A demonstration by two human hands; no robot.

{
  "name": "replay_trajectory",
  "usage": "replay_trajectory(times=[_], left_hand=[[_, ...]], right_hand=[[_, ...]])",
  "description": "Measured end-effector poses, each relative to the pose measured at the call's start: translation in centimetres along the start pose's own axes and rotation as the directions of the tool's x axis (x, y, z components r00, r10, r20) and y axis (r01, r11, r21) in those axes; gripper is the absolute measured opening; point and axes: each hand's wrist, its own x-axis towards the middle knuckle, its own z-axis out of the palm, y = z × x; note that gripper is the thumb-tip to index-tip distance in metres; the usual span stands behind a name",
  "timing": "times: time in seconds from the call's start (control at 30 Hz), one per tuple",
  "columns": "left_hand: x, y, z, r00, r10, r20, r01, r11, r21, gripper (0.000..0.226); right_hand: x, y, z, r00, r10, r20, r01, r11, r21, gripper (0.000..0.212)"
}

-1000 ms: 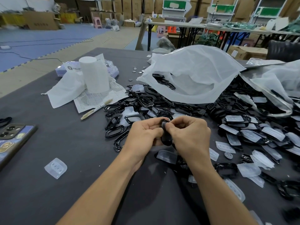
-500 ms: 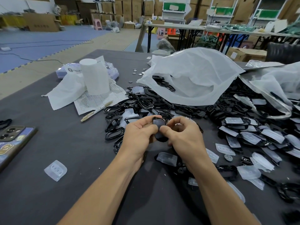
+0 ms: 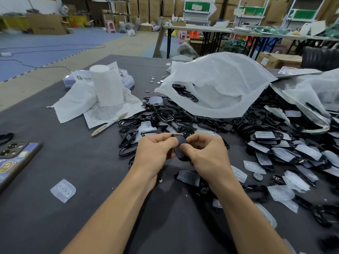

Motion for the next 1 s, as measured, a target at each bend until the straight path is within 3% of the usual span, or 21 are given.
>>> replay_trajectory(times=[0.27,0.4,0.5,0.63,0.7,0.87,1.0], left_hand=[[0.2,-0.2,0.0,0.998,0.057,-0.039,-0.054,0.995,0.079,0.017],[0.2,0.0,-0.4,0.994,0.087,-0.069,-0.076,0.985,0.155,0.011],[0.2,0.0,-0.3,0.988,0.061,-0.142,-0.048,0.994,0.094,0.009],[-0.1,-0.2,0.0,0.977,0.084,-0.194,-0.077,0.996,0.041,0.011],[-0.2,-0.1,-0.1,0.978,0.115,-0.172,-0.104,0.992,0.071,0.014],[-0.3,0.1,-0.7,0.985,0.17,0.037,-0.174,0.959,0.225,0.032],[-0.3,0.2,-0.6,0.987,0.158,-0.017,-0.151,0.967,0.204,0.028]], right_hand=[[0.0,-0.1,-0.1,1.0,-0.014,0.014,0.014,0.999,0.029,0.01],[0.0,-0.1,-0.6,0.999,-0.022,0.039,0.021,0.999,0.026,0.019],[-0.1,-0.1,-0.3,1.0,-0.006,0.002,0.006,0.995,0.096,0.017],[-0.3,-0.3,0.2,0.997,-0.055,0.056,0.052,0.997,0.048,0.019],[-0.2,-0.3,0.1,0.999,-0.026,0.042,0.022,0.996,0.09,0.022],[-0.1,-0.6,-0.7,0.994,0.059,0.09,-0.078,0.971,0.225,0.026],[-0.1,-0.8,-1.1,0.987,0.07,0.143,-0.112,0.943,0.313,0.035]])
